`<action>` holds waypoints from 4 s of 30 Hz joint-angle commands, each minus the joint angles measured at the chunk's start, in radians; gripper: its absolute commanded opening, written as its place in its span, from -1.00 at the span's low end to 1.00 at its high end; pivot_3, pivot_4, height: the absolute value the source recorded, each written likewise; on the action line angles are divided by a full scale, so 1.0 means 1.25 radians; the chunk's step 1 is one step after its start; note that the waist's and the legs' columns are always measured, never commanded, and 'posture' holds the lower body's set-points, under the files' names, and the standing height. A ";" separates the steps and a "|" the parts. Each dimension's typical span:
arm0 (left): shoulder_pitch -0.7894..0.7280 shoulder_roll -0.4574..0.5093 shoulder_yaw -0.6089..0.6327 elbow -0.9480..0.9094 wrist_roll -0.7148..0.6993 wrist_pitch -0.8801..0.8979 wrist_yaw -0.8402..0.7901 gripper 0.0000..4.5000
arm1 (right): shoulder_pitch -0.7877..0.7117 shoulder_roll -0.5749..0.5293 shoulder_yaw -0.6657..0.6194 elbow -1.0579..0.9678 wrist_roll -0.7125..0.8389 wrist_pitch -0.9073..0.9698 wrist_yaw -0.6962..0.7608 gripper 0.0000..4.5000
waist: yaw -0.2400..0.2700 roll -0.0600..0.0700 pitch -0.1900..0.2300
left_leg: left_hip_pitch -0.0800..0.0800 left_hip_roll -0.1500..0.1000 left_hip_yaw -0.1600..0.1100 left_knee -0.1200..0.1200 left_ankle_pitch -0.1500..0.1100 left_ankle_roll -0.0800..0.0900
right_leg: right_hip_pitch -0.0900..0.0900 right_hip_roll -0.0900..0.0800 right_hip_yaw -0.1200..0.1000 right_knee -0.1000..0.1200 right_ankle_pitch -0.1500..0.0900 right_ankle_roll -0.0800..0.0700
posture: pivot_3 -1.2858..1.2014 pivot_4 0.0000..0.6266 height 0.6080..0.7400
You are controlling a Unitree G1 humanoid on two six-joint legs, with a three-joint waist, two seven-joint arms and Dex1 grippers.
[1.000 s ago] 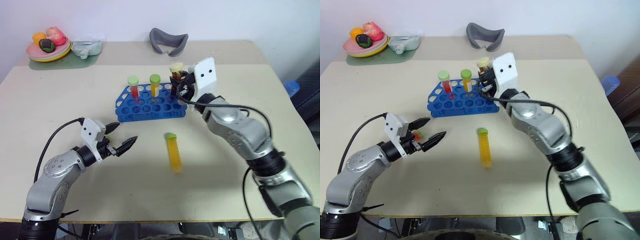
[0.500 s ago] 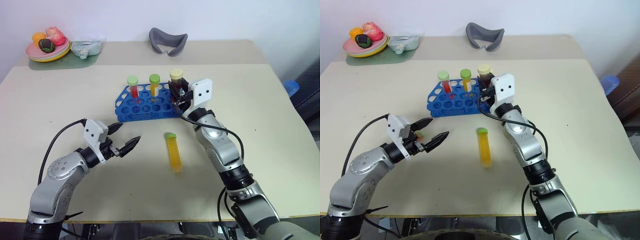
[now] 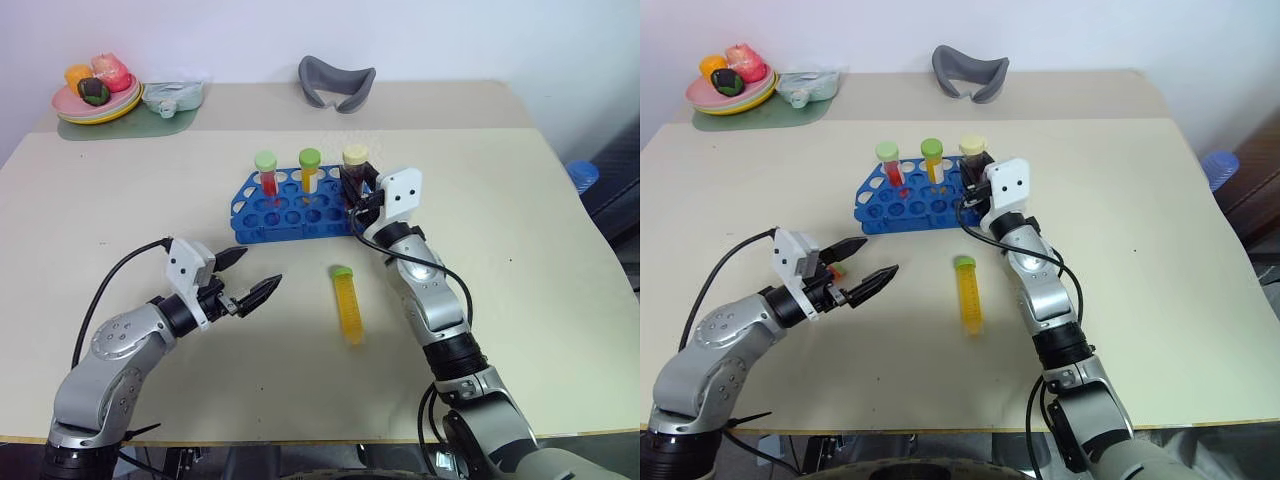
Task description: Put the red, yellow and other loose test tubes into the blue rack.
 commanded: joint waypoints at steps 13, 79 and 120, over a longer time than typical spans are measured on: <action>-0.004 0.015 0.017 -0.038 -0.022 0.000 0.001 1.00 | 0.001 0.050 -0.039 0.030 -0.015 -0.061 0.039 0.01 | -0.001 0.000 0.000 | 0.000 0.000 0.000 0.000 0.000 0.000 | 0.000 0.000 0.000 0.001 0.000 0.000 | 0.03 -0.52 1.00; -0.026 0.094 0.002 0.003 0.035 -0.013 -0.087 1.00 | -0.199 -0.340 0.209 -0.226 1.458 1.039 -1.164 0.96 | -0.014 0.000 -0.001 | -0.002 0.000 -0.001 0.004 0.000 0.001 | -0.001 0.000 0.000 0.004 0.000 0.000 | 0.03 -0.52 1.00; 0.061 0.191 -0.072 -0.031 0.060 -0.057 -0.251 1.00 | -0.222 -0.491 0.282 -0.275 1.458 1.072 -0.904 -0.25 | -0.018 0.000 -0.001 | -0.001 0.001 -0.001 0.001 0.000 0.001 | -0.001 0.001 0.000 0.002 0.000 -0.001 | 0.03 -0.52 1.00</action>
